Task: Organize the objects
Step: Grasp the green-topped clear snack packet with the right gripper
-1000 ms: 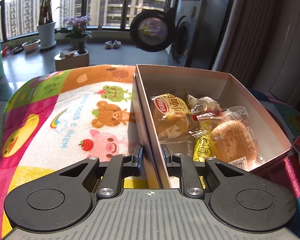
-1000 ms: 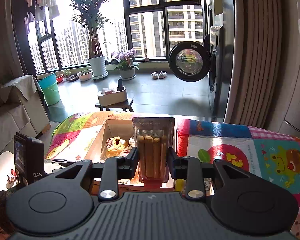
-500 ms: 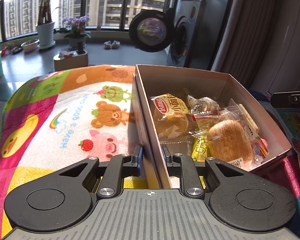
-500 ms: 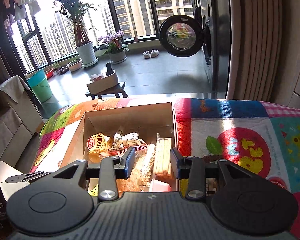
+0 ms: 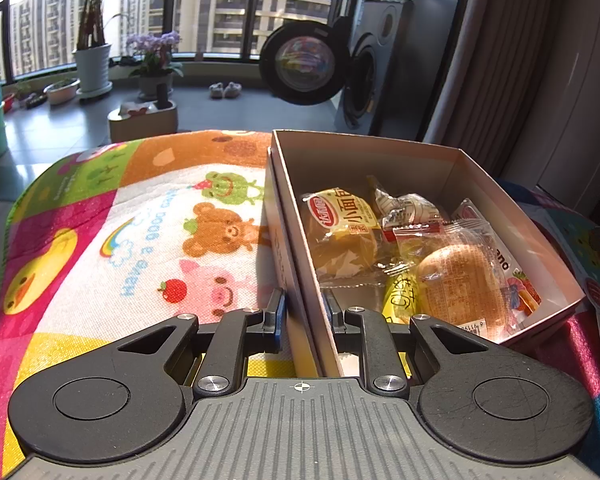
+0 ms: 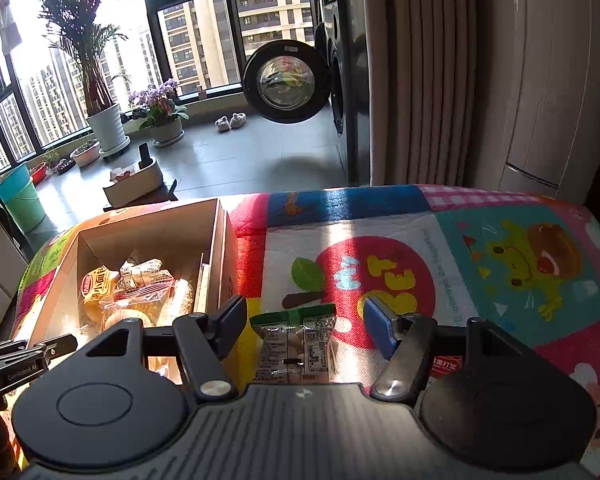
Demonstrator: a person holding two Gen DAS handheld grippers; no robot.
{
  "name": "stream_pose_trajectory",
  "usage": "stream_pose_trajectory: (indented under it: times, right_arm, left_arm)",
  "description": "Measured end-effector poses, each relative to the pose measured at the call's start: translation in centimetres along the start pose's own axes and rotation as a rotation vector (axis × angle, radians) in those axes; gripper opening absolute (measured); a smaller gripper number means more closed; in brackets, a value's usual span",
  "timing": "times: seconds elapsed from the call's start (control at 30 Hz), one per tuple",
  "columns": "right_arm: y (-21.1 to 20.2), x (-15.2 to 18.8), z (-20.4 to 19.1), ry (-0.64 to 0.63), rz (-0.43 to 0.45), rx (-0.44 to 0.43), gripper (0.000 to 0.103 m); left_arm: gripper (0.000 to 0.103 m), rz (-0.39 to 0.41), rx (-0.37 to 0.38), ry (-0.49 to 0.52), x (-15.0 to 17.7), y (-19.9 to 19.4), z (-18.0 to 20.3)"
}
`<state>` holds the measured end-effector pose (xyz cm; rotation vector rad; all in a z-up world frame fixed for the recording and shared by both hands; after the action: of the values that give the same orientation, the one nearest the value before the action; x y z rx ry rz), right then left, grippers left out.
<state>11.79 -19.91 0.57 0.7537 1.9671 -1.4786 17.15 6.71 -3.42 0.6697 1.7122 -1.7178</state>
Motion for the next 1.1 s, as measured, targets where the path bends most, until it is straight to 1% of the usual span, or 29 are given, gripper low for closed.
stream_pose_trajectory:
  times: [0.17, 0.3, 0.43, 0.5, 0.53, 0.57, 0.6, 0.63, 0.7, 0.77, 0.9, 0.93, 1.0, 1.07, 1.1]
  right_arm:
    - [2.1, 2.4, 0.7, 0.046, -0.066, -0.015, 0.065]
    - [3.0, 3.3, 1.2, 0.067, -0.083, -0.012, 0.065]
    - [2.9, 4.0, 1.6, 0.068, -0.091, -0.017, 0.065]
    - [2.4, 4.2, 1.1, 0.023, -0.076, -0.039, 0.065]
    - [1.8, 4.4, 0.2, -0.041, -0.069, -0.057, 0.069]
    - [1.5, 4.6, -0.5, -0.095, -0.067, -0.064, 0.076]
    - [1.1, 4.9, -1.4, -0.167, -0.065, -0.057, 0.076]
    - [0.9, 5.1, -1.9, -0.232, -0.061, -0.03, 0.076]
    - [0.9, 5.6, -2.6, -0.314, -0.067, 0.008, 0.076]
    - [1.3, 5.7, -2.6, -0.316, -0.073, 0.015, 0.076]
    - [2.2, 5.6, -2.0, -0.265, -0.079, -0.004, 0.076]
    - [2.6, 5.7, -1.8, -0.249, -0.083, -0.014, 0.075]
    - [3.0, 5.9, -1.8, -0.229, -0.093, -0.035, 0.069]
    - [3.2, 6.0, -1.6, -0.207, -0.099, -0.037, 0.056]
    - [3.2, 5.9, -1.4, -0.198, -0.098, -0.018, 0.053]
  left_arm:
    - [0.02, 0.0, -0.001, 0.001, 0.0, 0.0, 0.0]
    - [0.02, -0.001, 0.0, 0.001, 0.0, 0.0, -0.1]
    - [0.02, -0.001, 0.0, 0.0, 0.0, 0.0, -0.1]
    - [0.02, -0.001, -0.001, 0.001, 0.0, 0.0, -0.1]
    - [0.02, 0.0, -0.001, 0.001, 0.0, 0.0, -0.1]
    - [0.02, -0.001, 0.0, 0.001, 0.0, 0.0, -0.1]
    - [0.02, -0.001, -0.003, 0.0, 0.0, 0.0, -0.1]
    - [0.02, -0.001, -0.002, -0.002, 0.0, 0.0, -0.2]
    - [0.019, -0.002, 0.001, -0.008, -0.1, 0.2, -0.4]
    - [0.019, -0.002, 0.002, -0.008, -0.1, 0.1, -0.6]
    - [0.019, -0.004, 0.005, -0.008, -0.2, 0.1, -0.7]
    - [0.019, -0.004, 0.003, -0.007, -0.2, 0.1, -0.7]
    - [0.019, -0.004, 0.003, -0.007, -0.2, 0.1, -0.6]
    - [0.019, -0.004, 0.001, -0.006, -0.2, 0.1, -0.6]
    - [0.019, -0.004, 0.001, -0.005, -0.2, 0.1, -0.6]
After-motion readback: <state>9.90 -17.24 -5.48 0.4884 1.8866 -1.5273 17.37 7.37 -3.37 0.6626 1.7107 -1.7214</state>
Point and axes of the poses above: each gripper's, at about its wrist camera, not at the fingertips, and y roughly the way its jaws point, z to its right, x to its underside, the point moved 9 cm from there along y, roughly the way its jaws point, and after that the axes turned 9 degrees about -x, right-handed, at the moved point
